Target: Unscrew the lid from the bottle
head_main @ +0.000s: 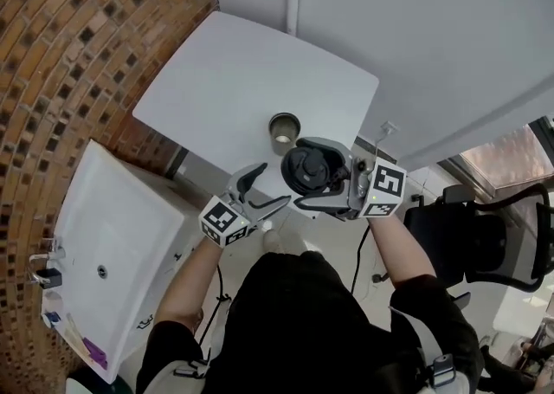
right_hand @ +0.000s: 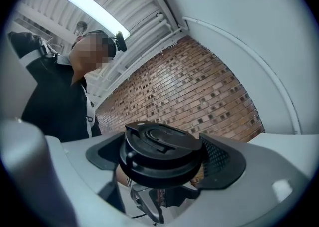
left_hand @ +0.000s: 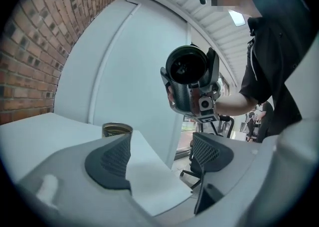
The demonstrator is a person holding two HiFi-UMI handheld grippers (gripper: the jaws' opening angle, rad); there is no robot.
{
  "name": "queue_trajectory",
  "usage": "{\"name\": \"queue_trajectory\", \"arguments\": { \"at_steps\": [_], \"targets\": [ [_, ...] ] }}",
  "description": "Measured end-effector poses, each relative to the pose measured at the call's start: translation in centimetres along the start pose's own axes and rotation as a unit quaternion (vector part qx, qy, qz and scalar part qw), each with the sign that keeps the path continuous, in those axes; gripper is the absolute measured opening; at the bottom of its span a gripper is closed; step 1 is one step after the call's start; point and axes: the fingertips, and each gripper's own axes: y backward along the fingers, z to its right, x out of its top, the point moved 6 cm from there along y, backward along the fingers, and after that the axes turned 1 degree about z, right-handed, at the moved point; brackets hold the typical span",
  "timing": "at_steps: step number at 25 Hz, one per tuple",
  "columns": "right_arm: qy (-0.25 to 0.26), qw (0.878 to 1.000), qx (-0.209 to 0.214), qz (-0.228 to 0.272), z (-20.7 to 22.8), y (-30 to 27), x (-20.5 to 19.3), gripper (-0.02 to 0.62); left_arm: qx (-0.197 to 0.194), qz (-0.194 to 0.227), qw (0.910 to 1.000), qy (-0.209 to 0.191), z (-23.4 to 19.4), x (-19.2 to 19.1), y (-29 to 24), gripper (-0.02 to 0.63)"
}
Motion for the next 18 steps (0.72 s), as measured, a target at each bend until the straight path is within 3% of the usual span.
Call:
{"name": "queue_trajectory", "arguments": {
  "at_steps": [7,12,18],
  "targets": [
    [0.055,0.998,0.027,-0.013,-6.9,2.0,1.5,0.462,0.010,0.013,0.9994,-0.032,5.5,2.5,-0.3,0.400],
    [0.054,0.998,0.032,-0.010,-13.0,6.3,1.1,0.462,0.027,0.005,0.9987,-0.042,11.2,2.2,-0.1,0.400],
    [0.067,0.997,0.035,-0.019,-20.4,10.5,0.5,0.462,0.045,0.031,0.9985,-0.005,19.2,0.9,1.9,0.399]
  ]
}}
